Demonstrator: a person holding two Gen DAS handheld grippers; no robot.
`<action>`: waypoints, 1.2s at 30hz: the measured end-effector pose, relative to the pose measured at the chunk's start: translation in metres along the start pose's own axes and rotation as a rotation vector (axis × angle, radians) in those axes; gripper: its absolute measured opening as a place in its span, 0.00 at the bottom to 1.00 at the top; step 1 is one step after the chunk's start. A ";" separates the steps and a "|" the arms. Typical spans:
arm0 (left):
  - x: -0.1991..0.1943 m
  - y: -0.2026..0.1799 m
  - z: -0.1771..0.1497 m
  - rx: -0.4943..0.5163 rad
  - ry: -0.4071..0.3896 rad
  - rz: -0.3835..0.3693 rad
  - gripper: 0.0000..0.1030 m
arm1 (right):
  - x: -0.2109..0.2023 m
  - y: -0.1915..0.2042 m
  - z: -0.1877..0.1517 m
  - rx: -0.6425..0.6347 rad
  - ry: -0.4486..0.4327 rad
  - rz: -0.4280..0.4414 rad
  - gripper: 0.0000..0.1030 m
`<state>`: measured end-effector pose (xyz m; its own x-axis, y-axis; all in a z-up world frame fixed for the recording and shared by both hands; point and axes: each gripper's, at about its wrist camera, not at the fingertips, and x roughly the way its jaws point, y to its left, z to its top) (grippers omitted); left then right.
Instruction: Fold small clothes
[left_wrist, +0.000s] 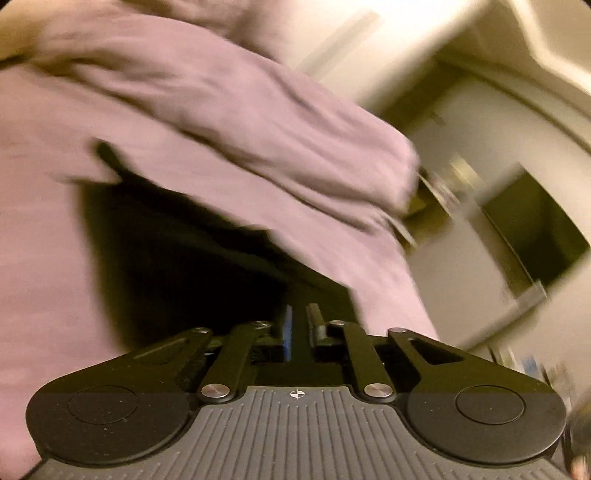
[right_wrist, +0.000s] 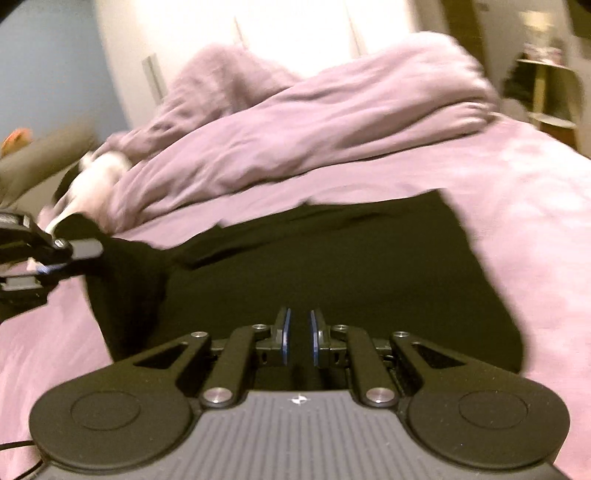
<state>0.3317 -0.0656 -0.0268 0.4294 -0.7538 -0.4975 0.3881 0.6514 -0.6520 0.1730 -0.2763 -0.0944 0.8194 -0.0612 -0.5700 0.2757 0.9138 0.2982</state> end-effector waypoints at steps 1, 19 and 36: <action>0.014 -0.015 -0.006 0.034 0.025 -0.018 0.09 | -0.002 -0.011 0.002 0.026 -0.002 -0.017 0.10; -0.030 0.037 -0.059 -0.034 -0.034 0.398 0.51 | 0.028 -0.032 0.018 0.130 0.089 0.266 0.35; -0.018 0.077 -0.062 -0.089 0.010 0.511 0.61 | 0.124 0.041 0.044 0.126 0.226 0.434 0.09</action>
<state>0.3028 -0.0068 -0.1038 0.5381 -0.3428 -0.7700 0.0602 0.9269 -0.3706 0.3077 -0.2644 -0.1190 0.7463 0.4146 -0.5206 0.0039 0.7795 0.6264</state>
